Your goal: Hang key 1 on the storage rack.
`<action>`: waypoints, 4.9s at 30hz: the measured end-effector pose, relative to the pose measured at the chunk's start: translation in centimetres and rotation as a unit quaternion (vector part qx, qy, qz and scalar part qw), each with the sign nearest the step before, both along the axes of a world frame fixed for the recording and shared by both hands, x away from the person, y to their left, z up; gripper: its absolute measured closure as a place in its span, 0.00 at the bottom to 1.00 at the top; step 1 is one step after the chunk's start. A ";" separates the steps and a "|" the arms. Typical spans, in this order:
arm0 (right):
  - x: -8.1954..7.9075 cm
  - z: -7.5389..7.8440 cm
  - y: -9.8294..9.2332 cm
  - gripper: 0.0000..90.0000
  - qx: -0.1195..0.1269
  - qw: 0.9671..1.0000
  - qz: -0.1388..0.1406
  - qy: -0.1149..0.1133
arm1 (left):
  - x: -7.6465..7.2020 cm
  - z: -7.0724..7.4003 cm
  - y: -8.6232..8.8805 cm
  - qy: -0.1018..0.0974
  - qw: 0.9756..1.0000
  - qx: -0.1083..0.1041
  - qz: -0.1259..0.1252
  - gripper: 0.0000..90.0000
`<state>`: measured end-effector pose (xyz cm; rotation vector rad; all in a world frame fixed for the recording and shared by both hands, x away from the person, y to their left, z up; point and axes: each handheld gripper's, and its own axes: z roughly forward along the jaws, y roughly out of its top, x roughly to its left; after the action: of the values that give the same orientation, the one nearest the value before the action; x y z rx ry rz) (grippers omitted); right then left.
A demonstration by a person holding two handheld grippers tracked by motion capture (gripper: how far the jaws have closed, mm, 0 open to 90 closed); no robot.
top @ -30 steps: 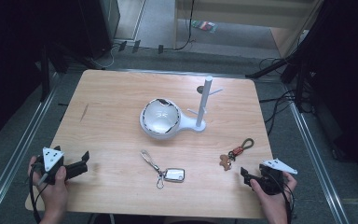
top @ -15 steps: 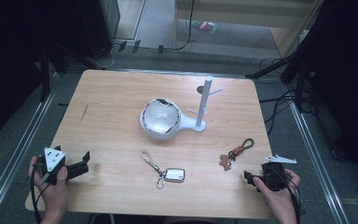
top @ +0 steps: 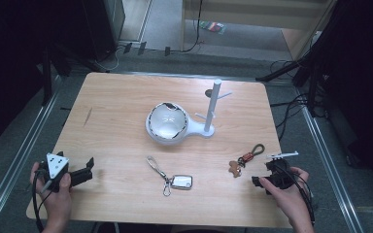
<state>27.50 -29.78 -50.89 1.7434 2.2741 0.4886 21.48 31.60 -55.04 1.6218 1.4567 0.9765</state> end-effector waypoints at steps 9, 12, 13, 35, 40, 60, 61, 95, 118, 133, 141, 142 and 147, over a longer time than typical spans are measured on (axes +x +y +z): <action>1.7 0.8 0.0 0.21 -0.015 0.999 -0.016 0.030 | 0.2 0.0 0.0 0.008 1.000 0.000 -0.002 0.00; 2.2 1.0 0.2 0.21 -0.019 0.999 -0.025 0.037 | 0.4 0.0 0.1 0.012 1.000 0.000 -0.002 0.00; 2.4 1.0 0.4 0.21 -0.021 0.999 -0.029 0.040 | 0.4 0.0 0.1 0.012 1.000 -0.001 -0.001 0.00; 5.8 3.3 2.3 0.37 0.047 0.991 -0.112 0.052 | 1.0 0.0 0.5 0.042 0.999 -0.018 -0.004 0.00; 6.4 3.2 2.5 0.44 0.086 0.984 -0.138 0.077 | 1.0 0.0 0.5 0.041 0.999 -0.017 -0.002 0.00; 9.4 1.4 3.1 0.56 0.072 0.969 -0.196 0.130 | 1.2 -0.1 0.6 0.045 0.999 -0.026 0.000 0.00; 9.5 1.3 3.0 0.57 0.071 0.969 -0.198 0.130 | 1.2 -0.1 0.6 0.045 0.999 -0.026 -0.001 0.00; 8.7 0.6 4.9 0.90 0.068 0.987 -0.143 0.032 | 1.2 -0.1 0.7 0.051 0.998 -0.029 -0.003 0.00; 6.1 5.6 6.9 0.91 0.082 0.979 -0.085 -0.165 | 1.2 0.0 0.7 0.052 0.998 -0.032 -0.004 0.00; 4.7 7.4 8.6 0.90 0.072 0.946 -0.047 -0.312 | 1.2 0.0 0.7 0.050 0.998 -0.029 -0.006 0.00; 4.9 8.0 9.1 0.90 0.073 0.934 -0.051 -0.345 | 0.9 0.0 0.8 0.044 0.998 -0.034 -0.015 0.00; 5.0 8.1 9.2 0.90 0.073 0.933 -0.052 -0.349 | 0.9 0.0 0.8 0.042 0.998 -0.036 -0.014 0.00; 5.3 8.2 9.6 0.90 0.072 0.928 -0.055 -0.362 | 0.6 0.0 0.8 0.041 0.998 -0.039 -0.020 0.00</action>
<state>32.75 -20.21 -42.65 1.4030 1.6375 1.0846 22.13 32.43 -55.09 1.6444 1.4928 0.8290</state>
